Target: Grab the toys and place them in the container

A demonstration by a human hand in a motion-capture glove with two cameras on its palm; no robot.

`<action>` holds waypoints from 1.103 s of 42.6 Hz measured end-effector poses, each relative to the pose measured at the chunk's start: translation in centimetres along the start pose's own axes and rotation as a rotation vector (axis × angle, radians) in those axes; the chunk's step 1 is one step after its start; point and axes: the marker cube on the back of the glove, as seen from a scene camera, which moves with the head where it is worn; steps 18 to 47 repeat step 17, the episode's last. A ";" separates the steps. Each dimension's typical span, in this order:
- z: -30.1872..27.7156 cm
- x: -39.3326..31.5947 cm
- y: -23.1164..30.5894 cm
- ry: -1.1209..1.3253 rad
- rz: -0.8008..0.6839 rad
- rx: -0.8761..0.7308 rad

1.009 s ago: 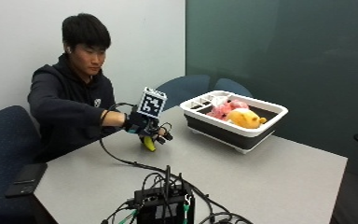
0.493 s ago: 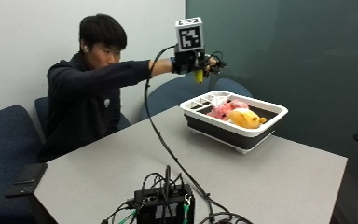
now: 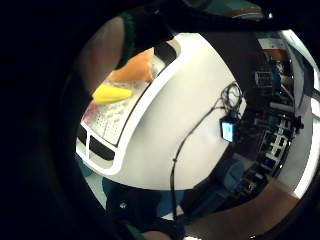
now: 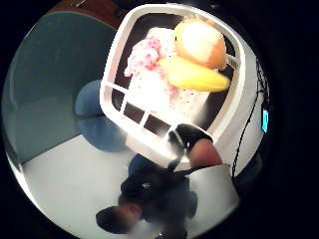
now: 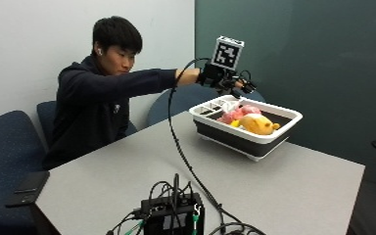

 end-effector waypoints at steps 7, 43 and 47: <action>-1.2 1.3 1.5 -0.173 0.044 0.124; -3.6 5.5 6.2 -0.323 -0.022 0.309; -3.6 5.5 6.2 -0.323 -0.022 0.309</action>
